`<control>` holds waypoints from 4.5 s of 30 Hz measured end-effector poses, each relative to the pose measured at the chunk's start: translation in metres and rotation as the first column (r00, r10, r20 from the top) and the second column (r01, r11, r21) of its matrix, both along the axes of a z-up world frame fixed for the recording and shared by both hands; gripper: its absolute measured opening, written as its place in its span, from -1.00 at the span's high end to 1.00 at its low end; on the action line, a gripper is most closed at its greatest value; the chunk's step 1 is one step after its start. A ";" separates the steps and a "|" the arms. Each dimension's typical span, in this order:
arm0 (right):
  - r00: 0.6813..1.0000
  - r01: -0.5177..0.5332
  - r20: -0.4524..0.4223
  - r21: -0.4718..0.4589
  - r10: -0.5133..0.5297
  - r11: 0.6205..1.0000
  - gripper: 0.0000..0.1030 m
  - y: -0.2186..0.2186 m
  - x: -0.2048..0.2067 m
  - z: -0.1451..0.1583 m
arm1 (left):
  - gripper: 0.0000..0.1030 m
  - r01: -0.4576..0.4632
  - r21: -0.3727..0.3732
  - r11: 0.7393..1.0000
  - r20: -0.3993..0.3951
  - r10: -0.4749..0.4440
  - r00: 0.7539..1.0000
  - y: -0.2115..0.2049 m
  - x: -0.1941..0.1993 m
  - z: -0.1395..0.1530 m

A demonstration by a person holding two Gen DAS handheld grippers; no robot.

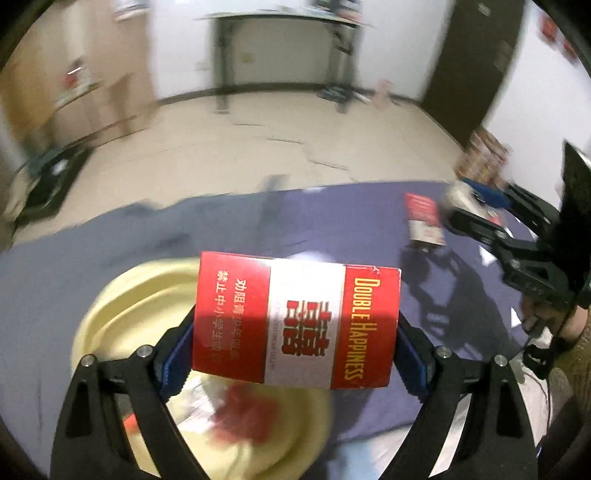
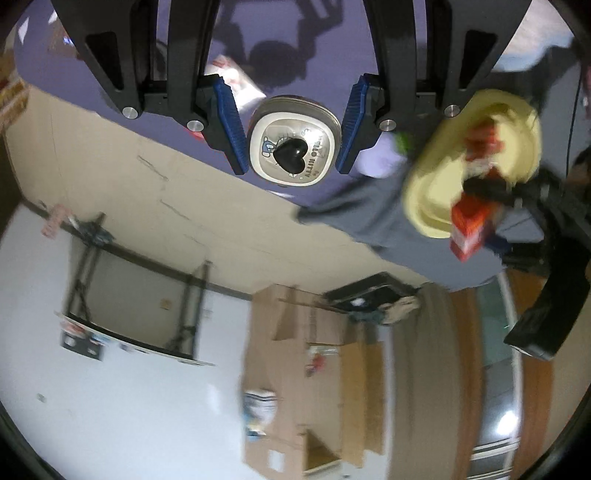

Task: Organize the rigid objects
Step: 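Lift the box and tin with both tools and carry them over the yellow tray, then open both tools to drop the box and tin into the tray, then withdraw, then grasp the white plush ball with the left tool while the right tool grasps the black foam ball, then carry the plush ball and foam ball over the tray and open both tools, then grasp the red-and-white box with the left tool while the right tool grasps the dark brown box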

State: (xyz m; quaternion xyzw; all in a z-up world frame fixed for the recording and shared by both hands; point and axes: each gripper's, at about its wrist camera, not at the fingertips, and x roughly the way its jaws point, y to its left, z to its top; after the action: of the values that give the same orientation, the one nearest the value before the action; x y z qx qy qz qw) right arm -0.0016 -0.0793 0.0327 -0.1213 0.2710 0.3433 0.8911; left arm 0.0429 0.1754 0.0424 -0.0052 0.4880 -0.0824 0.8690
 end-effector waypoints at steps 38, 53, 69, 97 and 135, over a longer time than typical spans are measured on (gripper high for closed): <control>0.954 -0.235 -0.207 -0.063 0.218 0.970 -0.97 0.218 -0.016 -0.011 | -1.00 -0.059 0.019 0.998 -0.105 0.061 0.993 0.095 -0.124 -0.086; 0.903 0.393 -0.159 -0.074 -0.400 0.917 -0.99 -0.099 0.035 0.029 | -1.00 0.078 0.053 0.996 -0.049 -0.076 0.996 -0.062 0.002 -0.022; 0.929 0.327 -0.116 -0.188 -0.352 0.926 -0.95 -0.109 0.090 -0.044 | -0.66 0.231 0.231 0.945 -0.230 -0.178 0.957 -0.093 0.080 -0.119; 0.993 0.098 -0.067 -0.032 -0.100 0.995 -0.30 -0.011 -0.007 0.067 | -0.11 -0.094 -0.081 0.992 0.004 0.095 0.995 0.035 -0.060 0.009; 0.985 -0.110 -0.141 -0.039 0.103 0.993 -0.99 0.123 -0.005 0.023 | -1.00 -0.174 -0.063 0.983 0.027 0.176 0.984 0.057 -0.070 -0.007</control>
State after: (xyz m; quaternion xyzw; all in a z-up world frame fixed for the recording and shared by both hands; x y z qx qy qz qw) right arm -0.0065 0.0435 0.0556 -0.1323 0.3336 0.3915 0.8473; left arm -0.0274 0.2326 0.0357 -0.0731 0.4688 -0.0205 0.8801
